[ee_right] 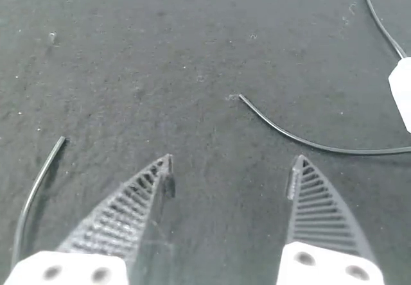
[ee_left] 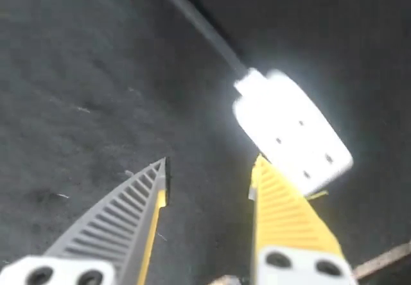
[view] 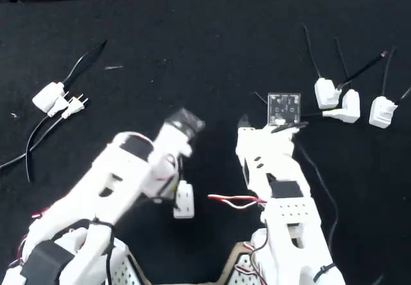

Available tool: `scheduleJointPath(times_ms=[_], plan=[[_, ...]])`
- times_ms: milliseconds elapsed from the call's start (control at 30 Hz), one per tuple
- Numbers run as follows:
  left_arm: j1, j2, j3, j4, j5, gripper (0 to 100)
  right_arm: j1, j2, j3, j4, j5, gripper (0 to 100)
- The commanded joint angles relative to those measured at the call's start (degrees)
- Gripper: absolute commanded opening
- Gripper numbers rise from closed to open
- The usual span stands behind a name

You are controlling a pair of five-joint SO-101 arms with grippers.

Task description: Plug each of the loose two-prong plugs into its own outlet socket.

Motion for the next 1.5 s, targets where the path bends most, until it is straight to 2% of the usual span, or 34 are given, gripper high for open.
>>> scheduleJointPath(times_ms=[0,167,300,433,567,900,967,1033,1067,1133,1333,1400,1467], plan=[[-3.82,-1.14,-5.93,-5.98,5.19,21,1.05,-1.45,-1.98,-1.93,-0.7,26.5],[-1.54,-1.05,-1.1,-18.37,11.78,22,1.05,-1.45,-1.89,-1.93,-0.53,26.5],[0.31,-0.97,2.95,-30.95,12.66,22,1.05,-1.45,-1.89,-1.93,-0.26,26.5],[-0.84,-0.09,8.48,-44.22,12.31,22,1.05,-1.45,-1.89,-2.02,-0.26,26.5],[-2.59,5.98,9.27,-48.35,12.4,22,0.7,-1.45,-1.89,-2.02,-0.26,26.5],[-4.53,18.2,2.68,-47.82,12.75,21,0.7,-1.45,-1.89,-2.02,-0.26,26.5],[-6.2,17.41,2.51,-45.63,12.75,16,0.7,-1.45,-1.89,-2.02,-0.26,26.5],[-8.22,15.91,2.77,-42.11,12.84,4,0.7,-1.45,-1.89,-2.02,-0.26,26.5],[-9.27,14.86,3.03,-39.3,12.84,2,0.7,-1.63,-1.89,-2.02,-0.26,26.5],[-12.35,12.48,3.21,-32.62,12.84,8,0.7,-1.71,-1.89,-2.02,-0.26,26.5],[-25.98,3.96,3.21,-15.03,12.31,8,0.7,-1.71,-1.98,-2.02,-0.26,26.5],[-30.02,1.41,2.77,-10.9,11.78,9,0.7,-1.71,-1.98,-2.02,-0.26,26.5],[-32.66,-0.97,2.59,-8.7,8.62,16,0.62,-1.63,-1.98,-2.02,-0.26,26.5]])
